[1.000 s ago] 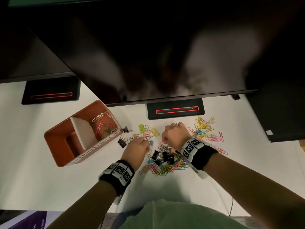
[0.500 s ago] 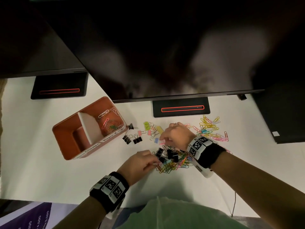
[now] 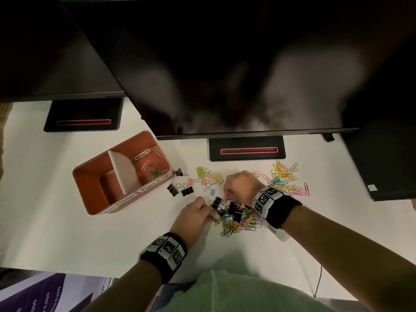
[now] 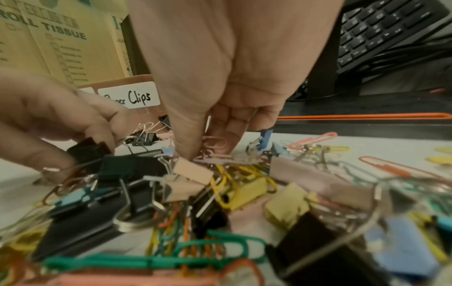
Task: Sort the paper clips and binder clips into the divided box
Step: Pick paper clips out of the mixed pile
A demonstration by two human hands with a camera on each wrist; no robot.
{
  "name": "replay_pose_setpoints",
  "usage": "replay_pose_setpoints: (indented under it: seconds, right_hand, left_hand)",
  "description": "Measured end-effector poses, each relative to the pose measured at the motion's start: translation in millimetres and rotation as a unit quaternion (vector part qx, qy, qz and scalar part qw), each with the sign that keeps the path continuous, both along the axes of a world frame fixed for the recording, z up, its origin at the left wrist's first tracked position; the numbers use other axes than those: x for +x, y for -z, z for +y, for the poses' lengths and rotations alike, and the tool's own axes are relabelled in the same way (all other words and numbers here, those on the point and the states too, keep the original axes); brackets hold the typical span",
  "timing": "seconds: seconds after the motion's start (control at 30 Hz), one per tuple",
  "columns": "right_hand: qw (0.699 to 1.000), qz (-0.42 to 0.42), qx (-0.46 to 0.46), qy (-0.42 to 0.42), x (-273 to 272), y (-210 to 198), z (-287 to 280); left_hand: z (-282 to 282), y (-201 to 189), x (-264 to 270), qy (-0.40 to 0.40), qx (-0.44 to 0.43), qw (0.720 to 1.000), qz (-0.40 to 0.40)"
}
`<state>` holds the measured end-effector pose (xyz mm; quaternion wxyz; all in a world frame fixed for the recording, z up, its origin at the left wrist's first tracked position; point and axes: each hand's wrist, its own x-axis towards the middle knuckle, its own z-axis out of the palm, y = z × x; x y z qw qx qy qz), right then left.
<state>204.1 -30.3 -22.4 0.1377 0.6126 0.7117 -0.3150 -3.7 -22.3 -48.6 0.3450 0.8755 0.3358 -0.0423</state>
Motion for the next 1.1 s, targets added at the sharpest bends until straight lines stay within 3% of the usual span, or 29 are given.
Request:
replay_pose_setpoints:
  seconds: [0.37, 0.57, 0.83, 0.9, 1.0, 1.1]
  right_hand:
    - [0.986, 0.084, 0.057, 0.133, 15, -7, -7]
    - [0.982, 0.093, 0.055, 0.156, 11, -18, -5]
    - [0.976, 0.129, 0.078, 0.154, -8, -40, 16]
    - [0.975, 0.139, 0.087, 0.151, -16, -45, 24]
    - [0.971, 0.16, 0.104, 0.142, -33, -56, 41]
    - [0.959, 0.196, 0.146, 0.145, -60, -71, 66]
  left_hand:
    - [15, -13, -4, -0.086, -0.039, 0.994, -0.055]
    - [30, -22, -14, -0.154, -0.099, 0.98, -0.075]
    - [49, -42, -43, -0.265, -0.171, 0.941, -0.123]
    - [57, -50, -51, -0.27, -0.147, 0.942, -0.131]
    - [72, -66, -61, -0.251, -0.023, 0.959, -0.127]
    - [94, -82, -70, -0.289, 0.02, 0.946, -0.143]
